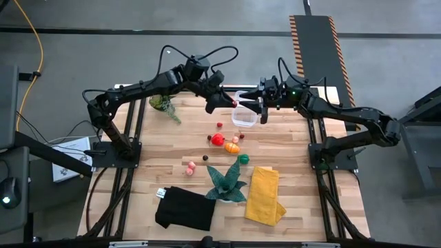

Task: Pick and placing Produce into tupperware
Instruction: Put the bottom red cherry into the transparent container

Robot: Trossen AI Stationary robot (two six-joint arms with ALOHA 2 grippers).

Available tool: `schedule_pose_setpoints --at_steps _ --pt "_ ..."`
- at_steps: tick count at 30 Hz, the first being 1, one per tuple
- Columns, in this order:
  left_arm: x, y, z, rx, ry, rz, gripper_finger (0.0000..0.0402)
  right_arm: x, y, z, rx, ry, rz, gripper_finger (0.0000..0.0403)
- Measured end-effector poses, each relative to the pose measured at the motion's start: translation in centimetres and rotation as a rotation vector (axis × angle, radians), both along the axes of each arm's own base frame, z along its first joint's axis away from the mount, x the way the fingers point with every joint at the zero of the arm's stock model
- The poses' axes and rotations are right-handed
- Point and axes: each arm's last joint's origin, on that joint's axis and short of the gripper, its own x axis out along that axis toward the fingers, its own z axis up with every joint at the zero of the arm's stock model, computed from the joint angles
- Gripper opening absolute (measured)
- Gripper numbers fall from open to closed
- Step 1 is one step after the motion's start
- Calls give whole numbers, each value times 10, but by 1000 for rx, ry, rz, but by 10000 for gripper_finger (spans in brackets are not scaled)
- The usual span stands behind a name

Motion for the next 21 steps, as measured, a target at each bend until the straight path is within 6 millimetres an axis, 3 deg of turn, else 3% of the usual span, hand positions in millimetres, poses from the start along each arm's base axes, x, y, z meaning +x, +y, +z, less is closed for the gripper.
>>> schedule_pose_setpoints --at_steps 21 --pt "0 1 -1 12 13 33 106 3 7 0 -18 4 12 142"
